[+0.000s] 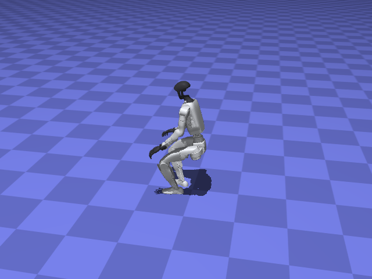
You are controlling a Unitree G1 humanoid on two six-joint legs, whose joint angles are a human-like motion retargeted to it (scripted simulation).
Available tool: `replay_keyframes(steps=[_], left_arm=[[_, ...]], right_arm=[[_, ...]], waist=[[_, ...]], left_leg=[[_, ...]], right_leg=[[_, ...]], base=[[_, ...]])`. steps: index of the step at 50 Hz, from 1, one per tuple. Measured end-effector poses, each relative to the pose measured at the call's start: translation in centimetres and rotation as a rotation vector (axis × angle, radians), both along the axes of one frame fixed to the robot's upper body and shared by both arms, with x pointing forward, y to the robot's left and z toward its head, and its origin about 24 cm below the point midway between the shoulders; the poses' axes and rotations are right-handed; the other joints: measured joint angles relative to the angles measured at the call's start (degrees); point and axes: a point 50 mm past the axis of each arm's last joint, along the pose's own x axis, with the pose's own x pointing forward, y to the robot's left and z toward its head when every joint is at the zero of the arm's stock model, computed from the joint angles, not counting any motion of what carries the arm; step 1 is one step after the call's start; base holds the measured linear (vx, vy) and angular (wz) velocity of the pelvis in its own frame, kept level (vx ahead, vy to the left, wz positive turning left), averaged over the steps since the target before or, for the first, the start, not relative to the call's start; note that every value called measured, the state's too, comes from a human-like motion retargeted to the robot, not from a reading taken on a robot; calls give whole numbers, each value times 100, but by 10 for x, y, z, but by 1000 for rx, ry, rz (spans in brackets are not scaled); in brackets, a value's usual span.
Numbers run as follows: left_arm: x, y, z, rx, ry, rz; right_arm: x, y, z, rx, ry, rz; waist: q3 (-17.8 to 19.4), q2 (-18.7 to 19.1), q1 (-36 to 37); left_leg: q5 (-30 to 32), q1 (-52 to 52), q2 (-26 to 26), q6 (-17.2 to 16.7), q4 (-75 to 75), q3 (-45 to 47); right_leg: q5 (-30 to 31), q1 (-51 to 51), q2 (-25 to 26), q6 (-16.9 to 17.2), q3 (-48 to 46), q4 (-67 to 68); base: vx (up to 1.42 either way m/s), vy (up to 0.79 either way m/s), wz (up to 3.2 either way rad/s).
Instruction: Upper body actions
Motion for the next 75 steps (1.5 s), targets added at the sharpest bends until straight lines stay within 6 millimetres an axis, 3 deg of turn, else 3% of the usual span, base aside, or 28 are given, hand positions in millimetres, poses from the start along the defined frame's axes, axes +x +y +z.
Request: replay_keyframes(steps=[6, 12, 20, 28, 40, 52, 55, 58, 64, 68, 75], left_arm=[[-12, -7, -10, 57, -36, 0], [-29, -17, -23, 28, -81, 24], [-39, -23, -27, 64, -187, 9], [-41, -19, -32, 49, -133, 30], [-35, -17, -20, 43, -192, 30], [-20, -10, 29, 4, -410, -13], [-24, -7, 38, 10, -466, -30], [-29, -1, 44, 51, -493, -51], [-32, 5, 25, 97, -341, -48], [-34, 11, 6, 142, -257, -25], [-47, 25, -45, 29, -27, 49]], right_arm=[[-18, 10, -23, 18, 33, -53], [-30, 17, -33, -19, -72, -110], [-33, 20, -48, 12, 19, -132], [-32, 28, -49, 27, 8, -123], [-27, 24, -36, 29, -53, -118], [-29, -6, 8, 42, -277, -141], [-37, -15, 15, 42, -332, -144], [-48, -21, 17, 51, -363, -146], [-53, -20, -9, 188, -225, -131], [-49, -19, -30, 200, -102, -128], [-50, -9, -78, 248, 186, -117]], waist=[[-58, -131, -19], [-135, -295, -11], [-215, -369, -38], [-245, -386, -123], [-77, -318, -117], [513, -74, 27], [495, -1, 71], [363, -5, 125], [82, -95, 161], [-43, -169, 135], [-105, -253, 118]], left_leg=[[29, 243, -19, -11, 32, 20], [54, 449, -85, -16, 19, 38], [59, 614, -116, -37, 10, 0], [20, 668, -94, -68, 29, -26], [18, 561, -85, -69, -1, -26], [55, 13, -208, -100, -129, 5], [-22, -213, -263, -241, -170, 2], [-86, -344, -350, -269, -400, 122], [-34, -179, -337, -384, -1094, 114], [127, 273, -344, -508, -1842, -56], [665, 1453, -177, -621, -3538, -298]], right_leg=[[52, 235, -110, 7, 39, 48], [78, 392, -216, -6, 85, 103], [89, 523, -242, 23, 137, 118], [90, 531, -207, 31, 177, 124], [123, 397, -161, -4, 161, 99], [-41, -122, -142, 47, 128, 61], [-167, -354, -119, 20, 118, 58], [-232, -582, -78, -237, 51, -42], [-323, -535, 72, -334, 16, -540], [-199, -137, 223, -123, -4, -1225], [446, 1052, 538, 335, -209, -3022]], base=[[-3, 1, 3], [0, 0, 0], [0, 0, 0], [0, 0, 0], [0, 0, 0], [3, -2, 2], [22, -10, 9], [23, -10, 12], [17, -8, 4], [11, -9, 2], [9, -4, -17]])
